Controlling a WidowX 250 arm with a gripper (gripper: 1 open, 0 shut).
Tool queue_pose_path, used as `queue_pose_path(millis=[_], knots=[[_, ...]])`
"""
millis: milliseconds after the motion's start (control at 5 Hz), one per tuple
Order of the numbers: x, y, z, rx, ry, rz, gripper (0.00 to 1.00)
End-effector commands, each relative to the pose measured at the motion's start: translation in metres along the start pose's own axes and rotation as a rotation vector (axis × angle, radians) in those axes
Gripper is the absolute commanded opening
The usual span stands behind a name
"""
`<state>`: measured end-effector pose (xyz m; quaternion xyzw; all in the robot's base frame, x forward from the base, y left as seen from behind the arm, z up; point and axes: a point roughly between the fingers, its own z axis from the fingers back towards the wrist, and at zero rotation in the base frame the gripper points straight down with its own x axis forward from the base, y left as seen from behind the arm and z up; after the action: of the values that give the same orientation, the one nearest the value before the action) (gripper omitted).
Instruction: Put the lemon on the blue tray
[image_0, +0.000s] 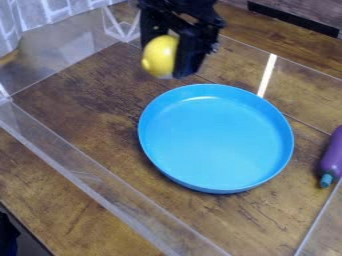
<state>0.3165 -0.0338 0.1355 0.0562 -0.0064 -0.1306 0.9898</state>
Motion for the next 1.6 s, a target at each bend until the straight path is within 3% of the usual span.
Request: queue_pose_path(millis=[0,600,1000,1400], knots=[[0.009,-0.005,0.013,0.004,-0.076,0.008,0.00],[0.034,-0.013,-0.003,-0.012,-0.118,0.103,0.00],[0.037,-0.009,-0.023,0.009,-0.124,0.258,0.00],[0.042,-0.032,-0.051,-0.013,-0.130,0.102,0.00]])
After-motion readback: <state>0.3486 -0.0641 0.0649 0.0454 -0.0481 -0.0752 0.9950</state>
